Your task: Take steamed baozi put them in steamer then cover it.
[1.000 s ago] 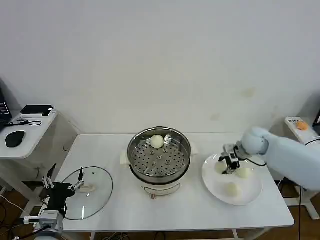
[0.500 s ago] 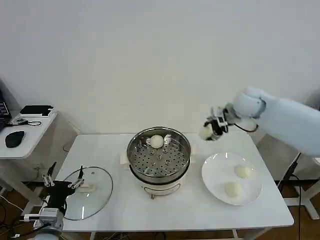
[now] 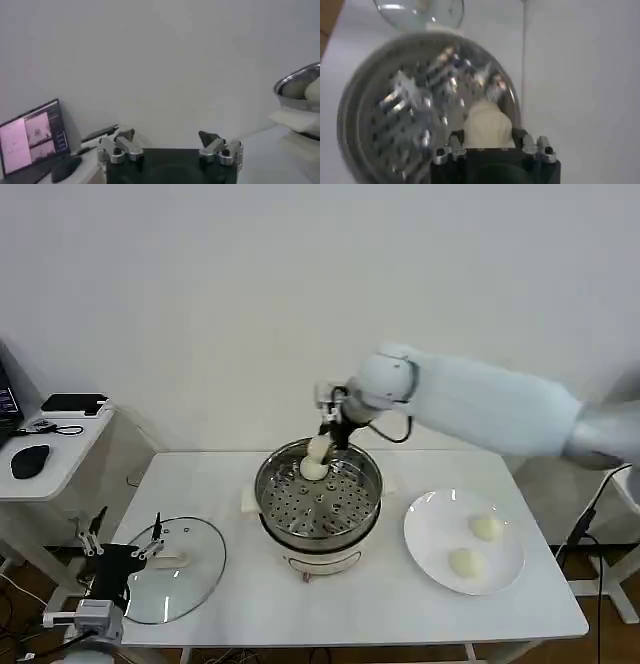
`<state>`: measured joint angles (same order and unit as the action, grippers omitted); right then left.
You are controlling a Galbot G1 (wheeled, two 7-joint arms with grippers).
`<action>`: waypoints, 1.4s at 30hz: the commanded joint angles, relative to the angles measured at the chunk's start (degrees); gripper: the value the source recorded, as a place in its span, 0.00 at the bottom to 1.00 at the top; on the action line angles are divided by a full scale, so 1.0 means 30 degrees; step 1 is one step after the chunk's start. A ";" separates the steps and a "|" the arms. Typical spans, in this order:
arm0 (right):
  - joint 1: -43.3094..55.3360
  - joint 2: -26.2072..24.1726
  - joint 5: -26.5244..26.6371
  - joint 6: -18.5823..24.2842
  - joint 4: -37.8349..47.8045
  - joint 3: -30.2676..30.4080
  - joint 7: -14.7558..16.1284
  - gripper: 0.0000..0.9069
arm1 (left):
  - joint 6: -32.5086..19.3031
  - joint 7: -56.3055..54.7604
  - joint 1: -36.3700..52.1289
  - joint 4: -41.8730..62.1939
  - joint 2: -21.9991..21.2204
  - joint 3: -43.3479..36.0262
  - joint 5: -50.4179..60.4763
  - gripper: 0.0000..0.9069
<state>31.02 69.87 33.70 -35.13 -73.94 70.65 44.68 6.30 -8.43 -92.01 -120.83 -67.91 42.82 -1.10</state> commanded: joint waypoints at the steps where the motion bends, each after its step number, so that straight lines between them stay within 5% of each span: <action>1: -0.0873 0.2542 0.1458 -0.1148 0.1249 0.0423 -0.0715 0.72 | -0.0018 0.0001 -0.0001 -0.0049 -0.0022 0.0216 -0.0012 1.00; 18: -0.2606 0.3222 0.0267 -0.1063 0.2847 0.0300 -0.0914 0.72 | -0.0064 0.0000 0.0080 -0.0053 -0.0264 0.0022 0.0117 1.00; 22: -0.2767 0.3202 0.0220 -0.1019 0.2828 0.0312 -0.0882 0.99 | -0.0066 -0.0001 0.0129 -0.0059 -0.0278 -0.0034 0.0148 1.00; 31: -0.2876 0.2939 0.0081 -0.0793 0.2638 0.0059 -0.0902 1.00 | -0.0074 0.0006 0.0134 -0.0168 -0.0298 -0.0179 0.0259 1.00; 42: 0.1600 -0.2139 -0.0345 -0.0173 -0.2003 0.0858 0.0976 1.00 | -0.0069 0.0034 0.0202 0.0059 -0.0394 -0.0190 0.0210 1.00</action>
<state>30.66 69.66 33.03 -36.08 -74.62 72.23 45.99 6.06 -8.39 -91.32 -120.58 -69.22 42.23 -0.41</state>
